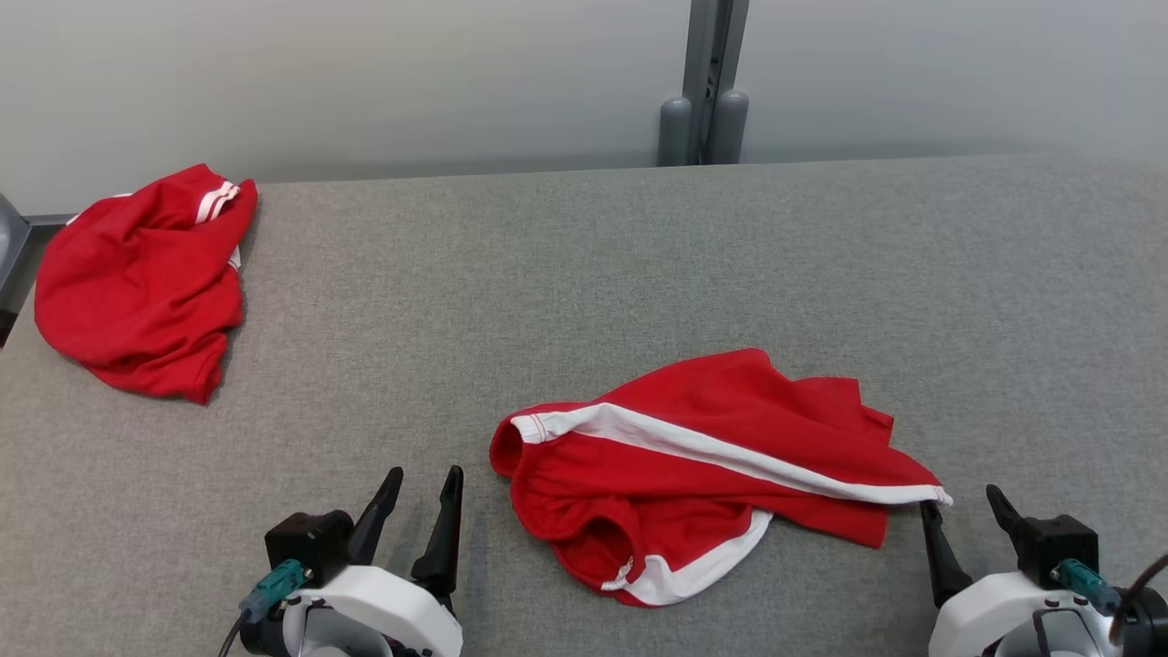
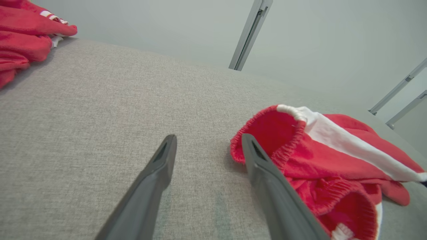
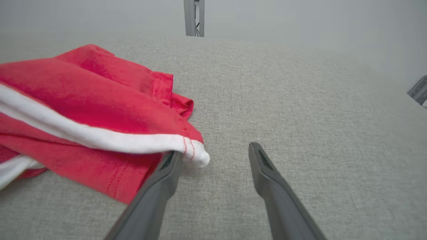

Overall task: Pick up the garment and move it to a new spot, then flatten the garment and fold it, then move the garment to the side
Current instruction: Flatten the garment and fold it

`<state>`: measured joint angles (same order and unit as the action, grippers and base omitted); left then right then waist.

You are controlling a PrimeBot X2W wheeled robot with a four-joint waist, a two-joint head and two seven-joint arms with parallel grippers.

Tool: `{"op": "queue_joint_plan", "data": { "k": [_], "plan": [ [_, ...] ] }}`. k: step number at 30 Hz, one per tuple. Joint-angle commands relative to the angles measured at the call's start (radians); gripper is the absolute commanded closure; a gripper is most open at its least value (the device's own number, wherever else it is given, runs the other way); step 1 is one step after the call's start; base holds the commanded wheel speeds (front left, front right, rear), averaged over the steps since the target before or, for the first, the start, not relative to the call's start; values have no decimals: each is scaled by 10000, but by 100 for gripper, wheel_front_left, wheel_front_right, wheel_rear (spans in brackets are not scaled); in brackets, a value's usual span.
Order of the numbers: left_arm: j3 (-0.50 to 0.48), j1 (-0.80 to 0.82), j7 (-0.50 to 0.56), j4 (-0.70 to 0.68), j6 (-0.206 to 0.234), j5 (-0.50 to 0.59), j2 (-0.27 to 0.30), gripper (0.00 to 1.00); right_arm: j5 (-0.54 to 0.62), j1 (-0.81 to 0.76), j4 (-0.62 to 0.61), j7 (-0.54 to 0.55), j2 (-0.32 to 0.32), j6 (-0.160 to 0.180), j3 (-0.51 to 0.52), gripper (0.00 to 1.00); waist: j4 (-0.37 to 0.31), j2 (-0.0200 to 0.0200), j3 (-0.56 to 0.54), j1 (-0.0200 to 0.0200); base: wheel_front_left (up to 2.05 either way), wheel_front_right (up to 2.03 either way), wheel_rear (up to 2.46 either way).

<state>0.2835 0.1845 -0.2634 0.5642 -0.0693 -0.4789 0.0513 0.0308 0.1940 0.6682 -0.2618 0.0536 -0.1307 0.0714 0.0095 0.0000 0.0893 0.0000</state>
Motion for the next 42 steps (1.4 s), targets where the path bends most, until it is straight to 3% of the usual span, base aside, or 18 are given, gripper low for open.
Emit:
{"op": "queue_joint_plan", "data": {
  "k": [1,23,42],
  "plan": [
    [-54,-169,-17,-40,-47,77,30,0,-70,-135,-94,-50,23,-1,46,0,-12,0,-62,0,0,0,0],
    [-360,-1186,-18,-1322,197,758,14,0,-1189,-1221,-3220,-30,-9,-1,108,0,-107,0,-1118,0,0,0,0],
    [-560,-1854,-17,-2003,515,667,9,0,-1592,-1548,-3710,-30,-9,-1,-187,0,68,0,-1383,0,0,0,0]
  ]
}}
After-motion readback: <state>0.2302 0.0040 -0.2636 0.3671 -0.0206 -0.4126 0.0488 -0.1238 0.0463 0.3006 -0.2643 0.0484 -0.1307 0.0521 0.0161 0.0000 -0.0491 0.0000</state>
